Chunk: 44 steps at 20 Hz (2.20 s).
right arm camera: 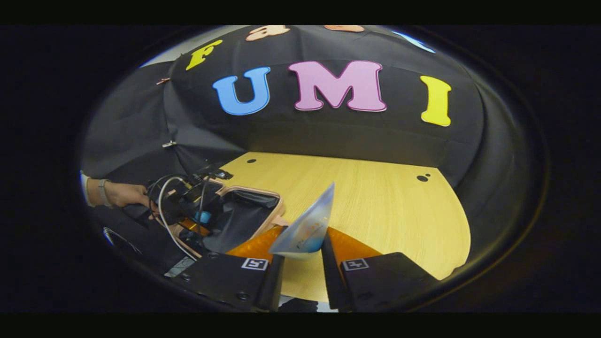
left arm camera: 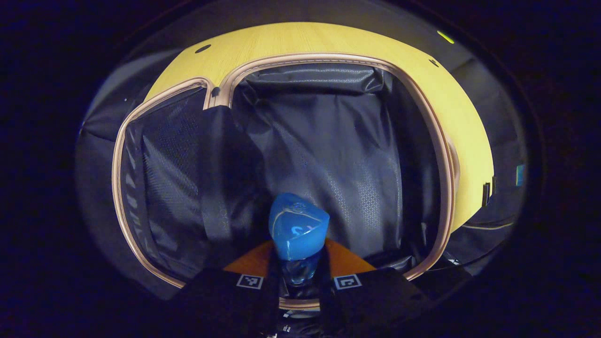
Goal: First open the suitcase, pack the skin care products into it, and then close the suitcase.
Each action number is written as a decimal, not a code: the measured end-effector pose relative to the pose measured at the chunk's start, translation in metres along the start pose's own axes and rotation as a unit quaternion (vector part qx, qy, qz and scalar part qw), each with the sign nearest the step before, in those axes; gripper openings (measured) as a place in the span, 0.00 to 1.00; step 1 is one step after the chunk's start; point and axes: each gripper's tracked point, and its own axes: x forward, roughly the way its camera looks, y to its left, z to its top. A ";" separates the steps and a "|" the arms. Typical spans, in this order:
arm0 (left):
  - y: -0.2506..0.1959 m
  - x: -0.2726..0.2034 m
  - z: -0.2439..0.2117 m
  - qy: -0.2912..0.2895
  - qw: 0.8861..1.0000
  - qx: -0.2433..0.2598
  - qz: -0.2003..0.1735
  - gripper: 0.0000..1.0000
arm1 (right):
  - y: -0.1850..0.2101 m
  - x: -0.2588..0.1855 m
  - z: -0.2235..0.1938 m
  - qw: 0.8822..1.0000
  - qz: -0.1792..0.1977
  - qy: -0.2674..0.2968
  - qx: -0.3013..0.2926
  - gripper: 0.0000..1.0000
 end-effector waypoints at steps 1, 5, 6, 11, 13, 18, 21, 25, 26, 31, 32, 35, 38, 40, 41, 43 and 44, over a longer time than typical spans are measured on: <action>0.001 0.004 -0.001 -0.001 1.000 0.001 0.000 0.38 | 0.006 -0.002 -0.001 1.000 0.000 0.001 0.000 0.42; -0.002 0.013 -0.004 -0.009 1.000 0.007 -0.012 0.49 | 0.025 -0.005 0.000 1.000 -0.004 0.002 -0.003 0.42; -0.003 0.015 -0.004 -0.011 1.000 0.013 -0.012 0.49 | 0.031 -0.005 0.001 1.000 -0.004 -0.001 -0.010 0.42; -0.018 0.000 -0.007 -0.042 0.998 0.013 -0.051 0.67 | 0.064 0.005 -0.006 0.999 0.012 0.014 -0.028 0.42; -0.018 -0.019 0.004 -0.089 0.994 0.010 -0.061 0.90 | 0.082 0.016 -0.012 0.999 0.031 0.030 -0.013 0.42; 0.007 -0.099 0.022 -0.228 0.963 -0.029 -0.138 0.96 | 0.142 0.055 -0.044 0.985 0.093 0.133 0.051 0.42; 0.078 -0.131 0.005 -0.277 0.952 -0.057 -0.121 0.96 | 0.181 0.086 -0.079 0.965 0.109 0.216 0.098 0.42; 0.179 -0.146 -0.052 -0.286 0.952 -0.104 -0.038 0.96 | 0.214 0.109 -0.123 0.923 0.109 0.339 0.144 0.42; 0.195 -0.150 -0.066 -0.283 0.951 -0.124 -0.031 0.96 | 0.221 0.111 -0.132 0.917 0.103 0.356 0.146 0.42; 0.239 -0.150 -0.119 -0.266 0.938 -0.220 -0.034 0.96 | 0.220 0.121 -0.172 0.894 0.054 0.418 0.153 0.42; 0.244 -0.148 -0.125 -0.258 0.936 -0.237 -0.039 0.96 | 0.220 0.124 -0.178 0.888 0.052 0.428 0.160 0.42; 0.260 -0.145 -0.140 -0.246 0.932 -0.263 -0.040 0.96 | 0.219 0.127 -0.188 0.876 0.042 0.446 0.177 0.46; 0.269 -0.146 -0.147 -0.247 0.933 -0.260 -0.029 0.96 | 0.218 0.128 -0.180 0.880 0.039 0.433 0.191 0.60; 0.278 -0.145 -0.140 -0.249 0.933 -0.261 -0.020 0.96 | 0.226 0.123 -0.175 0.885 0.053 0.425 0.185 0.90; 0.283 -0.143 -0.134 -0.249 0.933 -0.261 -0.017 0.96 | 0.231 0.119 -0.169 0.888 0.067 0.416 0.184 0.92; 0.299 -0.144 -0.125 -0.249 0.934 -0.257 -0.006 0.96 | 0.238 0.113 -0.149 0.902 0.089 0.383 0.177 0.91; 0.308 -0.143 -0.118 -0.249 0.935 -0.255 0.000 0.96 | 0.241 0.110 -0.134 0.911 0.106 0.361 0.171 0.98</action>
